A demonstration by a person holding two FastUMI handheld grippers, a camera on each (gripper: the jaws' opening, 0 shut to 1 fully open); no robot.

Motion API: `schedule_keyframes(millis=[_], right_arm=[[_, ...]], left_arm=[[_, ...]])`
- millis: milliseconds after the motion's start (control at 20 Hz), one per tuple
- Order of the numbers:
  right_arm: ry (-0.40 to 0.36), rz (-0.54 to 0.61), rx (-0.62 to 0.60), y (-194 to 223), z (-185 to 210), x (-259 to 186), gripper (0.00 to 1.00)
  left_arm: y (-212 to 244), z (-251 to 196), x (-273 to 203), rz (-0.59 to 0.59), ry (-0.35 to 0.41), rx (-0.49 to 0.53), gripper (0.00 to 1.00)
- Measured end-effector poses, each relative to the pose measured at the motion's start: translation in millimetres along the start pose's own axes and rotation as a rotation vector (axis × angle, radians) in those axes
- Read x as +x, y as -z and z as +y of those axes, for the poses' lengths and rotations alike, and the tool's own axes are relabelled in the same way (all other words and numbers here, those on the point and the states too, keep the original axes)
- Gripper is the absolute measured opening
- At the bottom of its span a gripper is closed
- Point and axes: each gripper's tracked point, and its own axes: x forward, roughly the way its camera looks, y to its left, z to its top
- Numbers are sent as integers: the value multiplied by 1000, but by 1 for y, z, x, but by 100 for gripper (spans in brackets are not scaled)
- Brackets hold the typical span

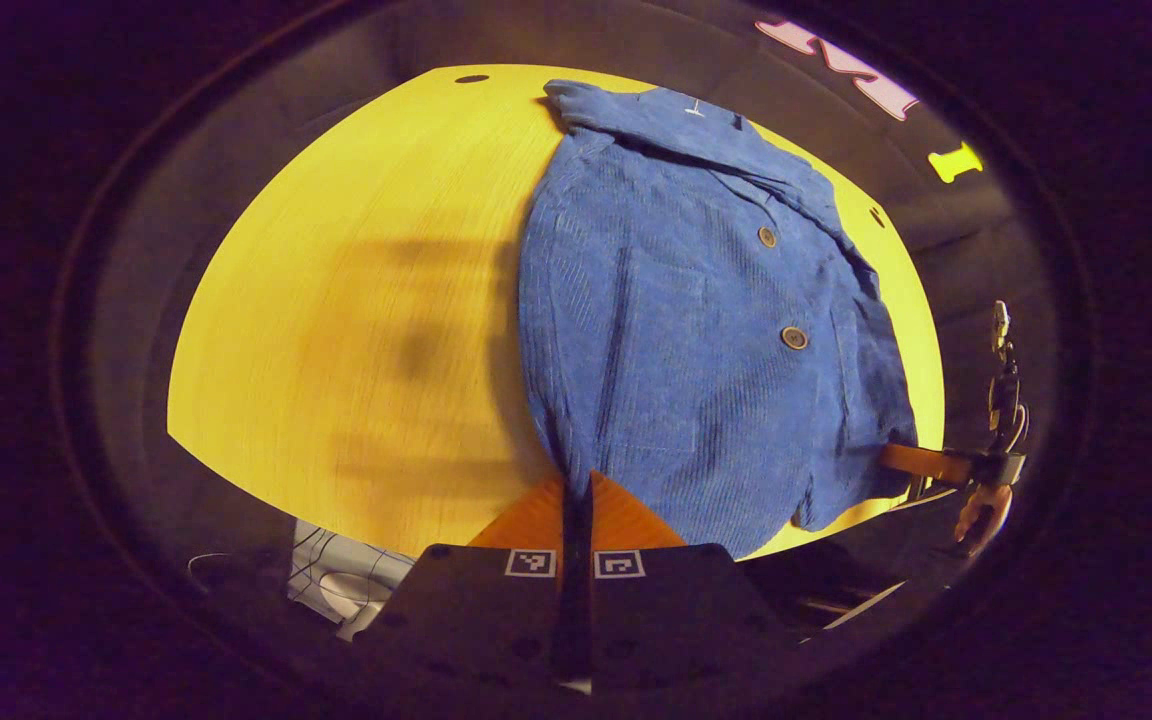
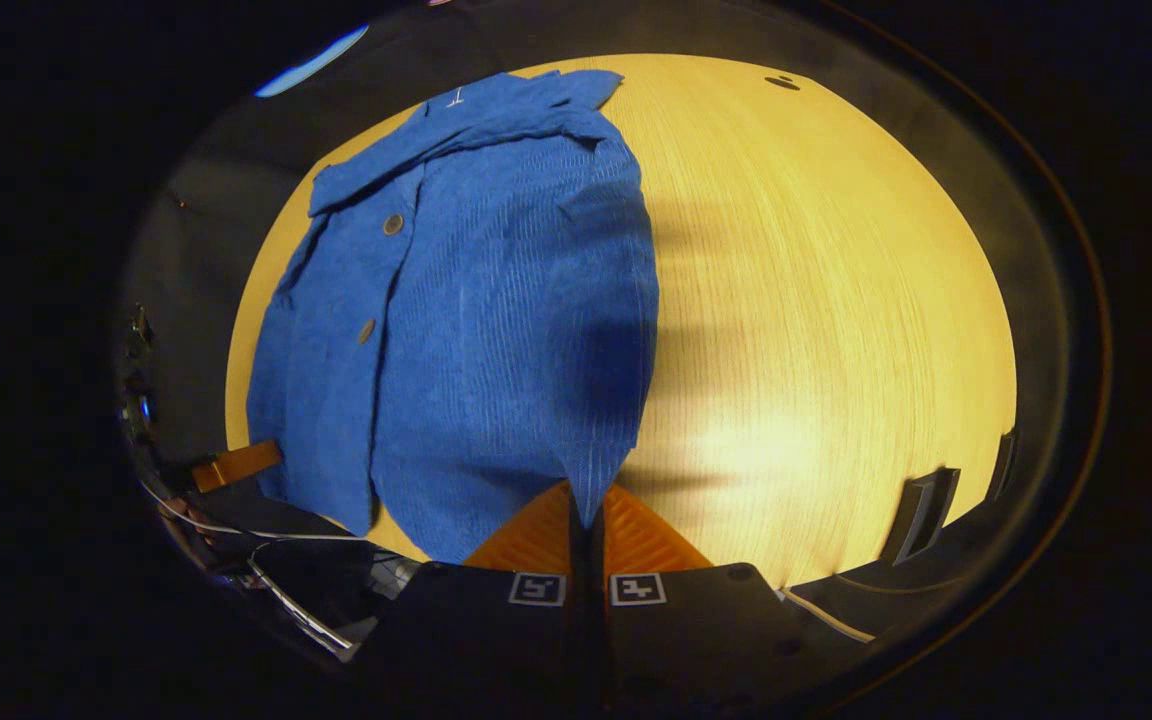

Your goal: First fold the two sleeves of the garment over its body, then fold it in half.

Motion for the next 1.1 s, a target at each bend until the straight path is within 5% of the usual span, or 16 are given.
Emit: schedule_keyframes(millis=[600, 1100], right_arm=[[-72, -152, -126, -73, 64, -73, 2], [-124, -236, -179, -218, 110, -78, 2]], left_arm=[[-72, -39, -71, -152, 100, 124, 0], [-200, -52, -102, -226, 101, 53, 0]])
